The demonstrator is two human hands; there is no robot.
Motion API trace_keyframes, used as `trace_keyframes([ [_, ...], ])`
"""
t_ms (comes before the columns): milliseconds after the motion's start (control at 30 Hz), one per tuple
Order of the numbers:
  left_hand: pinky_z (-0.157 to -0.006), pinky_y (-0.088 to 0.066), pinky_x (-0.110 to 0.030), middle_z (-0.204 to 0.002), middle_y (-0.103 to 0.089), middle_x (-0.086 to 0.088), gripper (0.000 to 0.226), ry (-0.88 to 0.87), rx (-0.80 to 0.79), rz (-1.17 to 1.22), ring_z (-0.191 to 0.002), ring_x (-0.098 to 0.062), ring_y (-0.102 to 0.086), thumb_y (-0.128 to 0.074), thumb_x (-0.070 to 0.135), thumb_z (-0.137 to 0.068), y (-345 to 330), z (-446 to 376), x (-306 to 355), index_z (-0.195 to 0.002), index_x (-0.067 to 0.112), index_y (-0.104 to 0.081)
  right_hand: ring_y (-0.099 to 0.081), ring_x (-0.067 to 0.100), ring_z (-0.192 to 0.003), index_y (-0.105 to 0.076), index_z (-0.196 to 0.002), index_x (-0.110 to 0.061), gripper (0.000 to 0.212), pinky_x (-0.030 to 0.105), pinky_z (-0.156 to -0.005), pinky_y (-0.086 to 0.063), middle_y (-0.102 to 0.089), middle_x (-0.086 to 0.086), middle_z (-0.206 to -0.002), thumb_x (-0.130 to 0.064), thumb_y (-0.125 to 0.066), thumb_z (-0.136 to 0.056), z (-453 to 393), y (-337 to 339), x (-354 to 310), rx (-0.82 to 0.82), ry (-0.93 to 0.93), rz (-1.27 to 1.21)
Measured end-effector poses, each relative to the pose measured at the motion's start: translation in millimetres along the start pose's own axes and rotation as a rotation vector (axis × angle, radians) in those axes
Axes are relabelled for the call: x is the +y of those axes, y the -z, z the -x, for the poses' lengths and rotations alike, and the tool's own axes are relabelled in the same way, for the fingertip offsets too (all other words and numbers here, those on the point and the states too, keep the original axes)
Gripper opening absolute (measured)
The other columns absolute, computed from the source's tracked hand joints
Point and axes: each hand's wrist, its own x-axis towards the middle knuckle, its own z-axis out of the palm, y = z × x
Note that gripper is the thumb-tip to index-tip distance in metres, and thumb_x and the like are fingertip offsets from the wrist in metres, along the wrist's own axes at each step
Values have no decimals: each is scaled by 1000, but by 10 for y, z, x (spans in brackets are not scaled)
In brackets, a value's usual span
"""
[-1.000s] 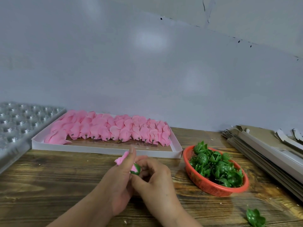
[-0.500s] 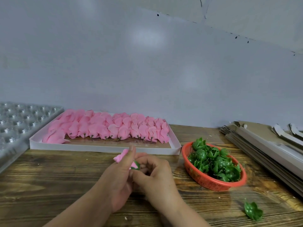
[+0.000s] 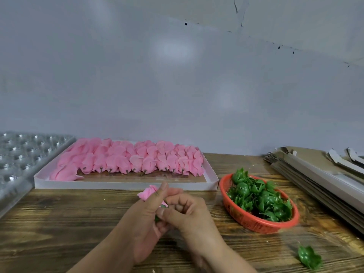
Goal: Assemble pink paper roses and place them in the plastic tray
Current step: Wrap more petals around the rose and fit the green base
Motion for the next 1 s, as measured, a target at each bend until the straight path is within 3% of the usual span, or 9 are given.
trace_keyframes([
  [300, -46, -51, -25, -93, -73, -14, 48, 9, 10, 26, -62, -15, -66, -66, 40, -68, -72, 64, 44, -94, 0, -73, -58, 13, -48, -66, -79, -2, 8, 22, -51, -53, -62, 10, -57, 5, -64, -82, 25, -8, -30, -49, -113, -143],
  [467, -60, -41, -29, -112, -72, 0, 29, 5, -23, 1, -77, -20, -52, -67, 44, -62, -68, 83, 56, -64, 17, -76, -59, 13, -47, -59, -75, -1, 9, 20, -50, -53, -63, 9, -56, 1, -65, -81, 23, 4, -52, -110, -173, -236],
  [633, -81, -53, -37, -111, -72, 0, 33, 56, -134, -112, -87, -15, -67, -63, 45, -69, -31, 112, 84, -75, 17, -79, -58, 13, -47, -65, -81, 1, 20, 22, -49, -53, -66, 10, -66, -12, -69, -67, 23, 22, -71, -186, -218, -322],
  [733, -89, -34, -48, -121, -61, -4, 31, 62, -148, -127, -88, -28, -46, -65, 44, -69, -46, 136, 109, -74, 17, -78, -58, 12, -46, -72, -85, -4, 19, 22, -47, -53, -66, 12, -69, -13, -67, -70, 19, 33, -71, -224, -228, -352],
  [867, -58, -39, -32, -115, -66, -18, 50, 46, -137, -134, -42, -9, -42, -66, 43, -67, -29, 135, 99, -99, 5, -73, -55, 13, -44, -71, -79, -6, 15, 24, -45, -51, -66, 11, -67, -18, -66, -72, 17, 32, -66, -224, -239, -346],
  [900, -51, -36, -27, -111, -54, -16, 57, 45, -122, -135, -40, -7, -39, -65, 43, -68, -27, 124, 91, -108, 1, -68, -55, 13, -45, -70, -76, -6, 15, 24, -46, -51, -66, 11, -66, -20, -66, -73, 23, 29, -66, -219, -237, -340],
  [933, -47, -34, -24, -109, -56, 8, 58, 46, -109, -127, -40, -8, -38, -64, 43, -69, -23, 113, 81, -110, 1, -67, -55, 14, -45, -70, -76, -7, 14, 24, -46, -51, -65, 10, -66, -20, -66, -73, 23, 25, -59, -207, -238, -335],
  [967, -45, -33, -23, -97, -74, -7, 52, 45, -90, -108, -41, -9, -38, -64, 43, -70, -21, 97, 66, -102, 3, -69, -56, 14, -46, -70, -77, -7, 14, 24, -46, -52, -65, 11, -66, -20, -67, -73, 23, 17, -49, -185, -241, -329],
  [1000, -44, -32, -22, -91, -75, 4, 43, 42, -63, -78, -44, -10, -37, -64, 43, -70, -30, 82, 52, -91, 5, -71, -56, 14, -46, -69, -78, -6, 14, 24, -47, -52, -66, 11, -67, -19, -67, -74, 24, 11, -38, -156, -239, -317],
])
